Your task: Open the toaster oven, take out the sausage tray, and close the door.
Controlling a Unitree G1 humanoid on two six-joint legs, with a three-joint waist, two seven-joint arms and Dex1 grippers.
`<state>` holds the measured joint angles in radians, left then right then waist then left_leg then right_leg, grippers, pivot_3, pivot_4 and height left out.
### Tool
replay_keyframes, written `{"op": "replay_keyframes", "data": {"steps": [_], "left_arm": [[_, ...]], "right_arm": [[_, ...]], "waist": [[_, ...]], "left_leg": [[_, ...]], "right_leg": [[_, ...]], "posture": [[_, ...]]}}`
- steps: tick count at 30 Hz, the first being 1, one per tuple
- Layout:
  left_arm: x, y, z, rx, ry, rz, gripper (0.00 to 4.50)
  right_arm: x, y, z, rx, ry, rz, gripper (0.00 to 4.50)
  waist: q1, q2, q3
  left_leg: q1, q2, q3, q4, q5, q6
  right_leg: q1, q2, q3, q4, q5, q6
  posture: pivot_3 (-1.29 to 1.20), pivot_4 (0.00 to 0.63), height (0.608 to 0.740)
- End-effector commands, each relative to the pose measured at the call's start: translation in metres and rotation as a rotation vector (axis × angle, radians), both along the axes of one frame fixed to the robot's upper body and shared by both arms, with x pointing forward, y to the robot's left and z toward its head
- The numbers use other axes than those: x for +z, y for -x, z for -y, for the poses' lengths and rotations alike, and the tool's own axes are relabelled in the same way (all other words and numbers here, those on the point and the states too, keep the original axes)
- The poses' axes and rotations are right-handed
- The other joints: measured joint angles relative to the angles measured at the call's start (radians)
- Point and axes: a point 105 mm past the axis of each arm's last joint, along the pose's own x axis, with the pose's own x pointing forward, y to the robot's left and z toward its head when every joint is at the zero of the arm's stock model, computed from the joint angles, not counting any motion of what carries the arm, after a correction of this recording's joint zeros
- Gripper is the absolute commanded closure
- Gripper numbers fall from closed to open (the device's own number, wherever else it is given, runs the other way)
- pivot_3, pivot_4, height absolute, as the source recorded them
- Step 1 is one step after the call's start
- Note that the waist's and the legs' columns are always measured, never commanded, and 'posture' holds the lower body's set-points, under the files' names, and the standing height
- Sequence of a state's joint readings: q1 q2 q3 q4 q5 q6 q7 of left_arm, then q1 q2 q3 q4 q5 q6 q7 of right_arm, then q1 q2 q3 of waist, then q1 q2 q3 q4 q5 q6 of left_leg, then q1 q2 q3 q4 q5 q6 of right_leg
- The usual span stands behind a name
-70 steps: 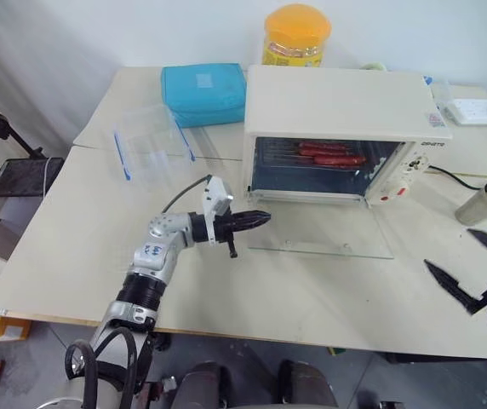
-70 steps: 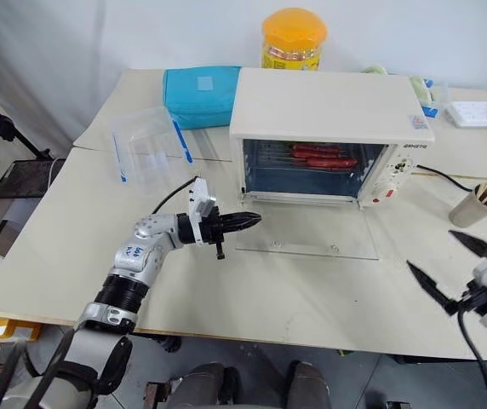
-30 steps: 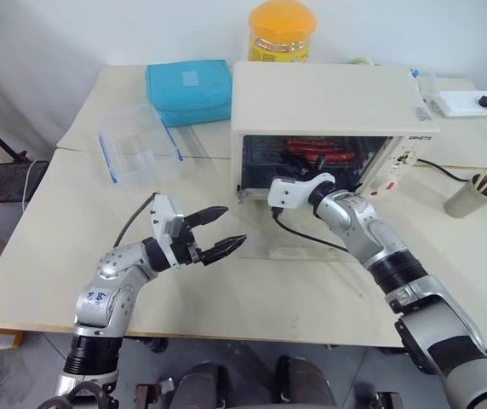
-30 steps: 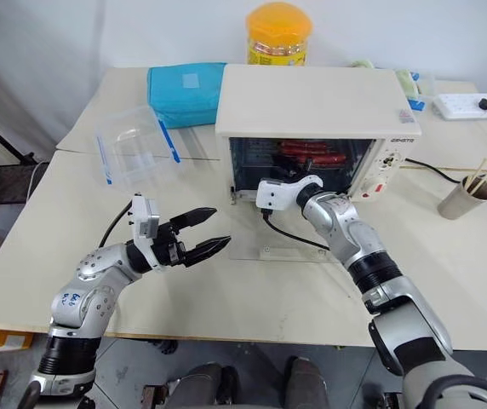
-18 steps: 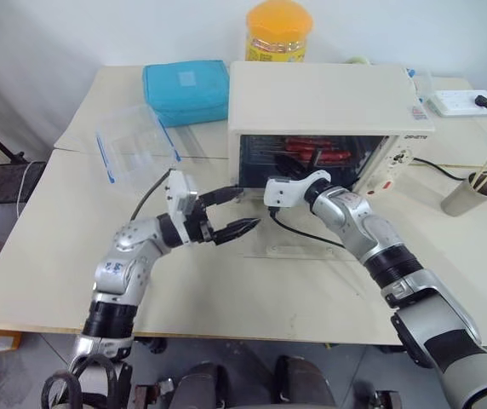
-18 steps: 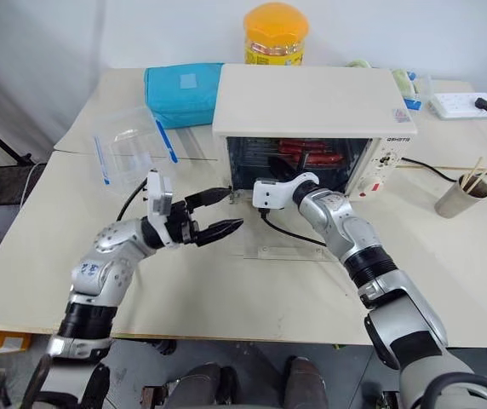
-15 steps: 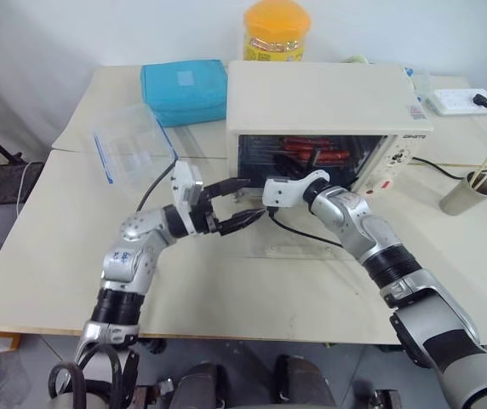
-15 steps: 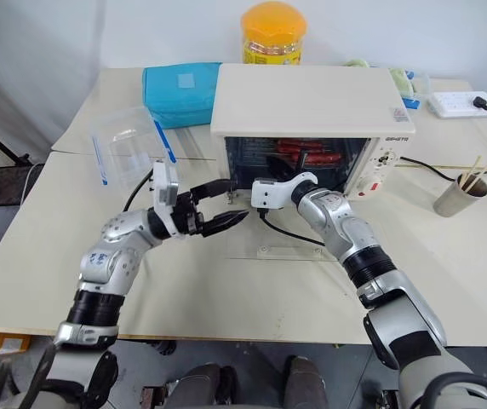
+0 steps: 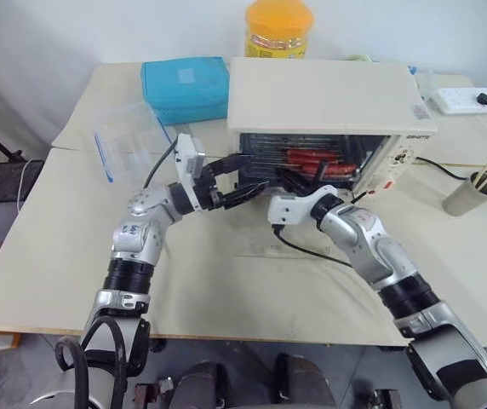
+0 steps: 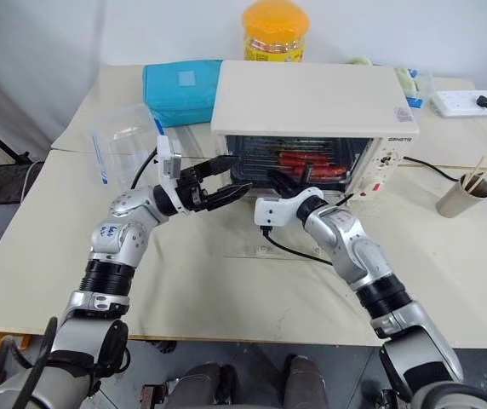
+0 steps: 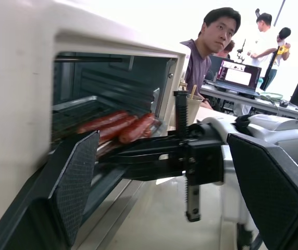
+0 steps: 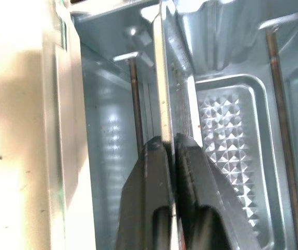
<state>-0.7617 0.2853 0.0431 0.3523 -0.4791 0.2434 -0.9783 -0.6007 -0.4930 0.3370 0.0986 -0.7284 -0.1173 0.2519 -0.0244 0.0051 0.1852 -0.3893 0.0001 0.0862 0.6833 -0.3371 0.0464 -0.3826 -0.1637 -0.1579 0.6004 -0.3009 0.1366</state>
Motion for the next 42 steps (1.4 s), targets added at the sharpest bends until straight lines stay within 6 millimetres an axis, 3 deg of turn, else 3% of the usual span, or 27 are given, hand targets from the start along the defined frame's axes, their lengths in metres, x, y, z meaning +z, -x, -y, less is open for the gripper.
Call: {"op": "replay_keyframes", "data": {"steps": [1, 5, 10, 14, 16, 30, 42], "left_arm": [[0.017, -0.007, -0.013, 0.036, 0.054, 0.018, 0.34], [0.013, -0.014, -0.015, 0.037, 0.046, -0.115, 0.34], [0.012, -0.010, -0.009, 0.017, 0.052, -0.127, 0.34], [-0.001, -0.007, -0.007, 0.020, 0.026, -0.221, 0.34], [-0.002, -0.009, -0.007, 0.036, 0.042, -0.254, 0.34], [-0.001, 0.016, -0.021, -0.040, 0.096, -0.556, 0.34], [0.005, 0.022, -0.009, -0.059, 0.156, -0.797, 0.34]], "right_arm": [[0.028, 0.022, -0.003, 0.047, -0.073, 0.072, 4.48], [0.014, 0.050, 0.001, 0.070, -0.078, -0.015, 4.48], [0.008, 0.069, 0.010, 0.049, -0.066, -0.049, 4.48], [-0.007, 0.087, 0.010, 0.049, -0.048, -0.113, 4.48], [-0.006, 0.094, 0.009, 0.059, -0.058, -0.115, 4.48], [-0.001, 0.103, 0.015, 0.083, 0.034, -0.104, 4.48], [0.002, 0.102, 0.003, 0.223, 0.100, -0.091, 4.48]], "waist": [[0.002, 0.000, 0.000], [0.017, 0.000, 0.000], [0.025, -0.001, 0.000], [0.032, -0.001, 0.000], [0.032, -0.001, 0.000], [0.028, -0.001, 0.001], [0.029, -0.001, 0.001]], "left_leg": [[0.000, 0.000, 0.000, 0.000, 0.000, 0.000], [0.000, -0.001, 0.000, 0.000, 0.000, 0.000], [0.000, -0.001, 0.001, 0.001, 0.001, 0.001], [0.000, -0.001, -0.001, 0.001, 0.002, 0.000], [0.000, -0.002, -0.001, 0.001, 0.002, 0.000], [0.002, -0.001, -0.002, 0.002, 0.002, 0.000], [0.002, -0.003, -0.007, 0.003, 0.002, 0.000]], "right_leg": [[0.000, 0.000, 0.000, 0.000, 0.000, 0.000], [0.000, 0.000, 0.000, 0.000, 0.000, 0.000], [0.000, -0.001, 0.001, 0.001, 0.000, 0.000], [0.001, -0.001, 0.001, 0.001, 0.000, 0.000], [0.001, -0.001, 0.001, 0.001, 0.000, 0.000], [0.002, -0.001, 0.002, 0.002, 0.000, 0.000], [0.006, -0.001, 0.002, 0.002, 0.000, 0.000]], "posture": [[0.00, 0.150, 0.740], [0.00, 0.150, 0.740], [0.00, 0.150, 0.740], [0.00, 0.150, 0.740], [0.00, 0.150, 0.740], [0.00, 0.150, 0.740], [0.00, 0.150, 0.740]]}}
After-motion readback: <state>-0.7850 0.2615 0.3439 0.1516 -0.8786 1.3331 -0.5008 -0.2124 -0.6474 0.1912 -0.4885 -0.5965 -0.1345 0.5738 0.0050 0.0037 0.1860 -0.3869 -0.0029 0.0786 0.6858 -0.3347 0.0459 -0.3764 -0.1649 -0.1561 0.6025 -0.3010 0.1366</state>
